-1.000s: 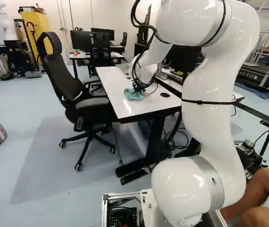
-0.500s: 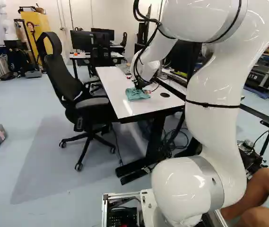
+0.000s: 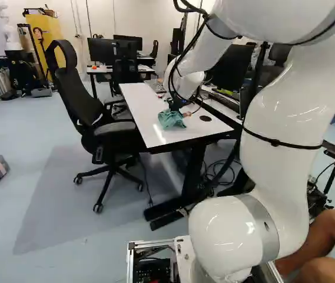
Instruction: Clean the table with the green towel
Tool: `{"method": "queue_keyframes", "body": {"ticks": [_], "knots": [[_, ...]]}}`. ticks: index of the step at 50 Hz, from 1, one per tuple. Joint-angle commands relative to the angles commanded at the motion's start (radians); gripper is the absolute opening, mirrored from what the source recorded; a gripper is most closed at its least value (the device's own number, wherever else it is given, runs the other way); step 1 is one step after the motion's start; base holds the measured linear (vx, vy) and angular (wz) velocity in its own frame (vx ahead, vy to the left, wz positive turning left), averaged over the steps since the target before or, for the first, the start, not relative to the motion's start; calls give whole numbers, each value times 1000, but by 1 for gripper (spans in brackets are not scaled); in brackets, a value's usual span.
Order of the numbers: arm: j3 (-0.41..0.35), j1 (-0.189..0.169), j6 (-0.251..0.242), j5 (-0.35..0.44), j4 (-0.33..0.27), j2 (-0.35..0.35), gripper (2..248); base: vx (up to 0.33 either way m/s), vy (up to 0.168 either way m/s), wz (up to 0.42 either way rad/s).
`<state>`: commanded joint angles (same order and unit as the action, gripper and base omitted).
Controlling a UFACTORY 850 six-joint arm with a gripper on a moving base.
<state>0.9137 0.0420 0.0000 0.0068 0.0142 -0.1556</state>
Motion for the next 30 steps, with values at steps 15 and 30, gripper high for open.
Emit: {"method": "queue_keyframes", "body": {"ticks": [15, 30], "knots": [[-81, 2, 0, 0, 0, 88, 28, 0, 0, 0], [-161, 4, 0, 0, 0, 166, 28, 0, 0, 0]]}}
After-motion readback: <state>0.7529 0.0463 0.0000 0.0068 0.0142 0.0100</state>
